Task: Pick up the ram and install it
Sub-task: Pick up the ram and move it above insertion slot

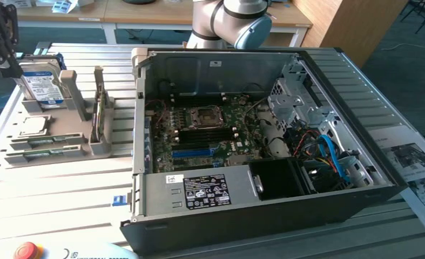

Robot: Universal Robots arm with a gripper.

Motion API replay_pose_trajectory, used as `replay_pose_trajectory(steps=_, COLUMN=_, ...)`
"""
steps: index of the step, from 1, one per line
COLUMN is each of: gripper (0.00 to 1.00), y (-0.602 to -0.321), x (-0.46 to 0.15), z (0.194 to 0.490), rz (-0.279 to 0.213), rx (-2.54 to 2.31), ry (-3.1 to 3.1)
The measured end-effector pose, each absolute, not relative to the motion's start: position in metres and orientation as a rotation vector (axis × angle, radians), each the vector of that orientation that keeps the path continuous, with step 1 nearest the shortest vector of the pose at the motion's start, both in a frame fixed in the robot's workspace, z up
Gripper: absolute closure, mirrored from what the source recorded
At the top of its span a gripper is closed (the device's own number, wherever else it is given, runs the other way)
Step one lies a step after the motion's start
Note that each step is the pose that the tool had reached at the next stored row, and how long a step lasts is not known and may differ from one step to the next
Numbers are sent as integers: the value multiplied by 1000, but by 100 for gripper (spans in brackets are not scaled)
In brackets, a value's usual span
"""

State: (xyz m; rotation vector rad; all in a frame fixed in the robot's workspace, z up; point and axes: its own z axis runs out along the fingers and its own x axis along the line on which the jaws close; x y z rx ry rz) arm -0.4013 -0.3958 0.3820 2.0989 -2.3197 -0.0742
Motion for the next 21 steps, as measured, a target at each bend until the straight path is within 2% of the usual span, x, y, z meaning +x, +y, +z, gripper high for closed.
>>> replay_pose_trajectory(steps=21, gripper=90, y=-396, x=-400, z=375, rz=-72, rx=2149, ry=-2271)
